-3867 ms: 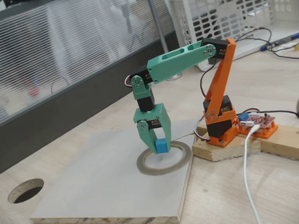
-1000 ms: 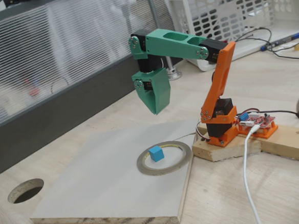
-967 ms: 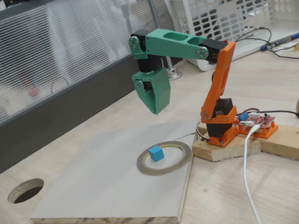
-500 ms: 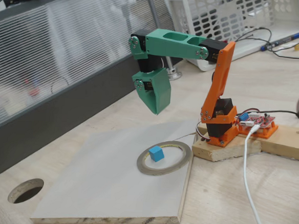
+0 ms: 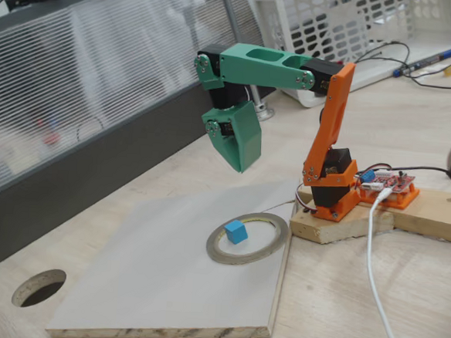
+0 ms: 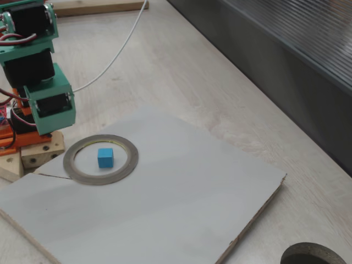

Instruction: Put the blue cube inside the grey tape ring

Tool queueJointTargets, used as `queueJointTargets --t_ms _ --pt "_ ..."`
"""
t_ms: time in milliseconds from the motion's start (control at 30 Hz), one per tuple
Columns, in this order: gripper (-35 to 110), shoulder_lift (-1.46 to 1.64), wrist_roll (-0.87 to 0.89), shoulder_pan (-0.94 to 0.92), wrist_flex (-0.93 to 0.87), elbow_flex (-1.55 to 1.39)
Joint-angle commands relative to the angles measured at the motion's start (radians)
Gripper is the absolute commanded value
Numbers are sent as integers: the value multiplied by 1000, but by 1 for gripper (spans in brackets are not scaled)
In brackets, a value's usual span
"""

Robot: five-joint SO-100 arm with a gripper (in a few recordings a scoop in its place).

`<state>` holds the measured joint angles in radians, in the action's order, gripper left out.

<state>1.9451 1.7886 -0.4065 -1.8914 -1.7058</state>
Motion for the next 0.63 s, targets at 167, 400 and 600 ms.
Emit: queueJointTargets --t_ms 167,400,600 --pt "1 23 14 -14 -26 0" --pt "1 23 14 -9 -26 0" --pt "1 23 15 -11 -26 0"
